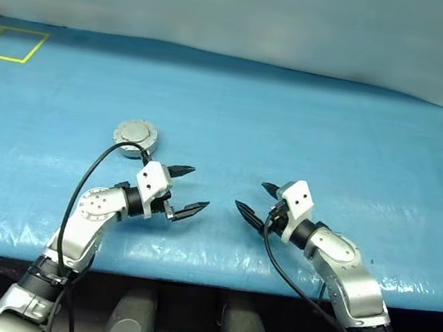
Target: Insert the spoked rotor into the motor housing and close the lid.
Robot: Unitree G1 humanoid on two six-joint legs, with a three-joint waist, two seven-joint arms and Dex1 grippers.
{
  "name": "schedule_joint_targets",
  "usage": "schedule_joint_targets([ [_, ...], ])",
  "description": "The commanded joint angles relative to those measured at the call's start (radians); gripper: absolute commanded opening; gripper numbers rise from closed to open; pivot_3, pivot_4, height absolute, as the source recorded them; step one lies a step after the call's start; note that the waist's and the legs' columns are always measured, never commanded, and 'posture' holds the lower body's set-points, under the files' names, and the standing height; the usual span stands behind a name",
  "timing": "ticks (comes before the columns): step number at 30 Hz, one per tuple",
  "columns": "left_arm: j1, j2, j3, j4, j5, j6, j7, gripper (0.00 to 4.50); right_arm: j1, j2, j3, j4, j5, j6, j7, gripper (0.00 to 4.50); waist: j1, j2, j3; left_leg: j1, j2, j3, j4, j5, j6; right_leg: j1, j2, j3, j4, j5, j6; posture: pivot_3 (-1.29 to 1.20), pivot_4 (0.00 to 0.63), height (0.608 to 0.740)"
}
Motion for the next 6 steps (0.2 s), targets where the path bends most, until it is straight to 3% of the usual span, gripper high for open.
schedule_joint_targets([
  [1, -0.016, -0.013, 0.010, 0.008, 0.017, -0.035, 0.006, 4.50, -0.018, 0.009, -0.024, -0.027, -0.002, -0.009, -0.003, 4.49, 0.001, 0.000, 0.000, 0.000, 0.000, 0.000, 0.000, 0.000, 0.000, 0.000, 0.000, 0.000, 0.000, 0.000, 0.000, 0.00, 0.150, 0.740],
  [6, -0.022, -0.021, 0.015, 0.025, 0.018, -0.043, 0.002, 4.50, -0.030, 0.016, -0.027, -0.021, -0.008, -0.013, -0.006, 4.49, 0.001, 0.000, 0.000, 0.000, 0.000, 0.000, 0.001, 0.000, 0.000, 0.000, 0.000, 0.000, 0.000, 0.000, 0.000, 0.00, 0.150, 0.740],
])
